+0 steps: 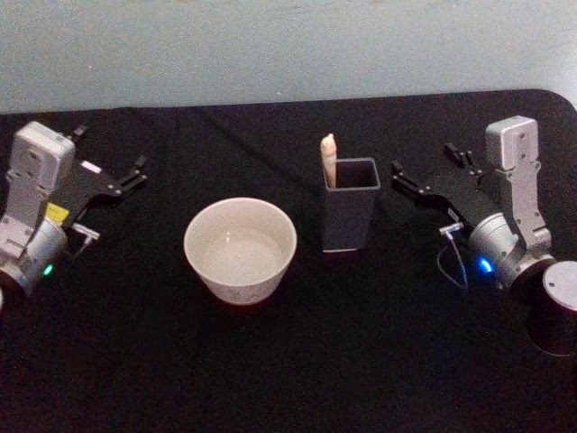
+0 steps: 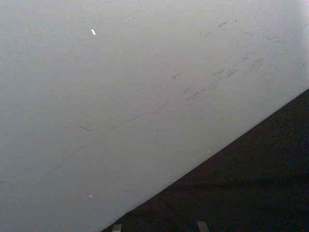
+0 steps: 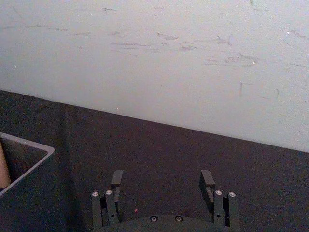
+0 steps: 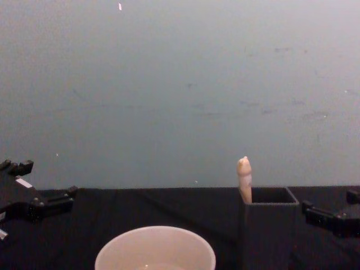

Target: Pick up the stirring spoon with one hand, stir inside the cup, then place it back in its original position.

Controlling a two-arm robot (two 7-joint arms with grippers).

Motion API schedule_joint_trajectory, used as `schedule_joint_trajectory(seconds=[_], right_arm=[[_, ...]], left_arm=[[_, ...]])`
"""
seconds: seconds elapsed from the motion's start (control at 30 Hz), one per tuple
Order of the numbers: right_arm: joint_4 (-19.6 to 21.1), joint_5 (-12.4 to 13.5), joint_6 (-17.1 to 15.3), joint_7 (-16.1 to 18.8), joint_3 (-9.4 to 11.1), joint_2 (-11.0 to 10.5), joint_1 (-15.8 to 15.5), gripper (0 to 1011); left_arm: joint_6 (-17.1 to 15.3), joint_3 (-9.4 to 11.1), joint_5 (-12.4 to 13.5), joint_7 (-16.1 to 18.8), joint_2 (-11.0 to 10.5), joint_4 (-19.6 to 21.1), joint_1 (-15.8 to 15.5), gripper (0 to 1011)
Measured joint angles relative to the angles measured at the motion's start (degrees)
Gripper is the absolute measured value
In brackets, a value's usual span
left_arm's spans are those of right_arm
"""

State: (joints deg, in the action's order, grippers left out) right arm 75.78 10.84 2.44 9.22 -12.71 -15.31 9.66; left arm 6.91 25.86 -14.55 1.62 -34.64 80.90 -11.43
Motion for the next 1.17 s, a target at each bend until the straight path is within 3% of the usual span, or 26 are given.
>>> schedule_joint_trajectory(seconds=[1.17], right_arm=[[0.2,0.2,0.1,0.1,0.0,-0.1,0.0,1002]], left_arm=[[0.0,0.0,0.0,0.0,0.0,0.0,0.0,1001]])
